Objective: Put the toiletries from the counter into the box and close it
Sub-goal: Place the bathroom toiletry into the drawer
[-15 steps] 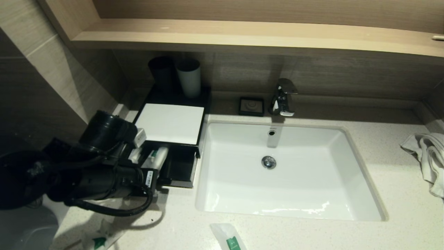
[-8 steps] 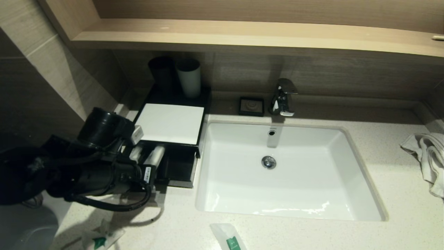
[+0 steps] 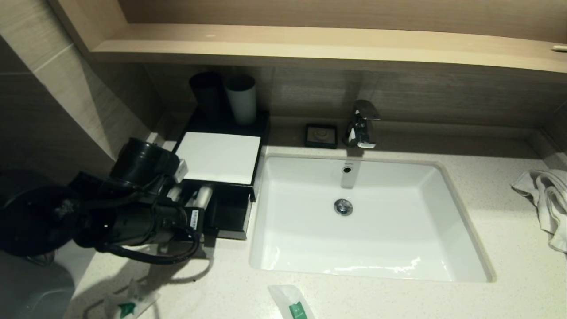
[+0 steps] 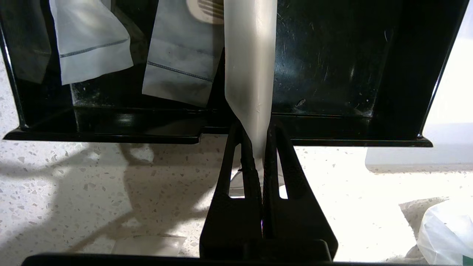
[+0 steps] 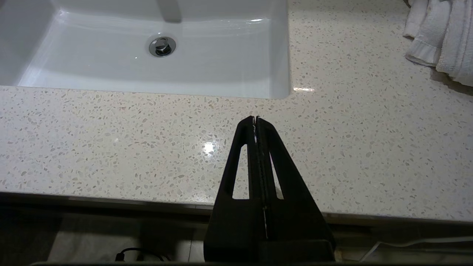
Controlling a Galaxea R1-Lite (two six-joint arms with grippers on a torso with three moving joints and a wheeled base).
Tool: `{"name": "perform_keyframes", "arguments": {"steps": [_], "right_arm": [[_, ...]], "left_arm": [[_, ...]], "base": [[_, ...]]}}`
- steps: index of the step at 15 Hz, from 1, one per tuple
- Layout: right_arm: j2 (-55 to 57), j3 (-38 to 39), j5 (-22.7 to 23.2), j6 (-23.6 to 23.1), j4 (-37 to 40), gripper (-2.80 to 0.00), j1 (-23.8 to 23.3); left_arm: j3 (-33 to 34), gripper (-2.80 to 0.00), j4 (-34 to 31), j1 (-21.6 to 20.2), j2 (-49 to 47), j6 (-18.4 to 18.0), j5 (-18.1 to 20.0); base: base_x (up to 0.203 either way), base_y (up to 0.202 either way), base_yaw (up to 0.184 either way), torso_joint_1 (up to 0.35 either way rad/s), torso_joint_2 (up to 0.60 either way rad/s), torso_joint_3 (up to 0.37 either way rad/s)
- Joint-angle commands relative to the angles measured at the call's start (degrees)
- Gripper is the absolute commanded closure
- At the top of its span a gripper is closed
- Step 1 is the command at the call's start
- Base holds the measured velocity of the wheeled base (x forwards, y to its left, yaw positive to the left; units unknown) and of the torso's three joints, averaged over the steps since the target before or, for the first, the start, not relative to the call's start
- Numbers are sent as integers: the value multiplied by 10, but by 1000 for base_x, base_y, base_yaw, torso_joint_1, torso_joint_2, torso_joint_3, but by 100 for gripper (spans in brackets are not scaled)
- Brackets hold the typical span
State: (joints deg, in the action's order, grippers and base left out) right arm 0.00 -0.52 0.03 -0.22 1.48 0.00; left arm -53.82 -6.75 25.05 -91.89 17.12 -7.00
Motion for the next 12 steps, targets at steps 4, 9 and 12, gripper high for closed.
{"name": "perform_keyframes", "arguments": {"steps": [4,9,12], "right_arm": [[0,0,1,0,0,0,0],[0,0,1,0,0,0,0],[0,0,0,0,0,0,0]], "left_arm": [[-7,0,6,-1,-14,3,-1],[-12,0,16,-11,-22,4,-2],[-20,0,16,-17,-29,4,-1]], "base": [[0,0,0,0,0,0],[0,0,0,0,0,0],[0,0,0,0,0,0]]}}
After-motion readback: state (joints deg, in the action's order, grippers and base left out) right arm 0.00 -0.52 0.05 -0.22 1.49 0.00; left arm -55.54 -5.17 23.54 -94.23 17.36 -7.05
